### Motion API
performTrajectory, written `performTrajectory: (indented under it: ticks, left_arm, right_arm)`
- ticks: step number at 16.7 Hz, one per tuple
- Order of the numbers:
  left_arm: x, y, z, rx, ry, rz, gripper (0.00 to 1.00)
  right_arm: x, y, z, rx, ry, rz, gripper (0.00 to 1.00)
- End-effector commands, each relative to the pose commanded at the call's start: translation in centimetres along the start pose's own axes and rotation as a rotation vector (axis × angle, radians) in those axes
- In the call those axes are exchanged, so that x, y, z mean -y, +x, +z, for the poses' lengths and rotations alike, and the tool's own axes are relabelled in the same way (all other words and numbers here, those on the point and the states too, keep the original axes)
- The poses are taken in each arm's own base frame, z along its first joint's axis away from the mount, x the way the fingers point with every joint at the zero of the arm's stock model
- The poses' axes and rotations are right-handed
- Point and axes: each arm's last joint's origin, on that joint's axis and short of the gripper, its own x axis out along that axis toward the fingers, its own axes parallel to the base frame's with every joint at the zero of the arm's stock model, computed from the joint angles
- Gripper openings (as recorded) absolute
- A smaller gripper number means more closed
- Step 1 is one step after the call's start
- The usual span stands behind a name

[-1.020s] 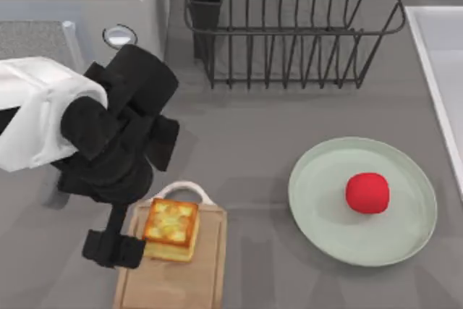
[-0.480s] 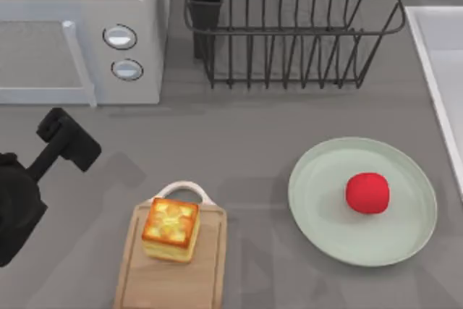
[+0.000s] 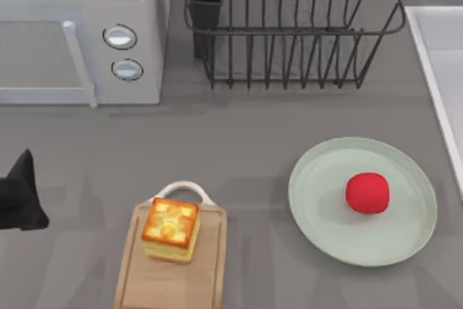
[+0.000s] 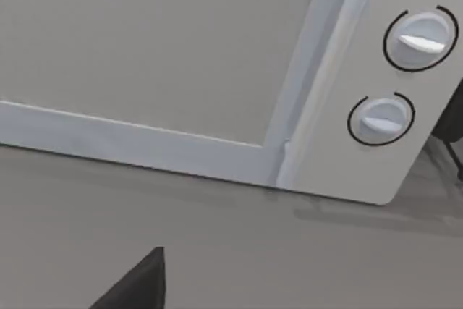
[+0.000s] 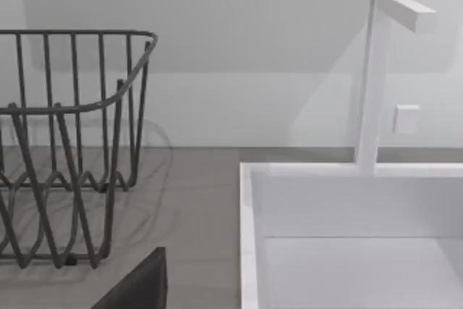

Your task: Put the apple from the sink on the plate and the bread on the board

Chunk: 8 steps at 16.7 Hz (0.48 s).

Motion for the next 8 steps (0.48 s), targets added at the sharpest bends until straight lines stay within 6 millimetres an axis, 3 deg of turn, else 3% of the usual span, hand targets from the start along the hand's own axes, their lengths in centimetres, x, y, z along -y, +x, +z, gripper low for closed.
performTrajectory:
  ticks: [4, 8]
  left_arm:
    - [-1.02, -0.62, -0.93, 0.202, 0.189, 0.046, 1.00]
    - [-1.21, -0.70, -1.08, 0.241, 0.225, 0.060, 1.00]
  right_arm:
    - [0.00, 0.00, 0.00, 0.000, 0.000, 0.000, 1.00]
    - [0.00, 0.00, 0.00, 0.000, 0.000, 0.000, 1.00]
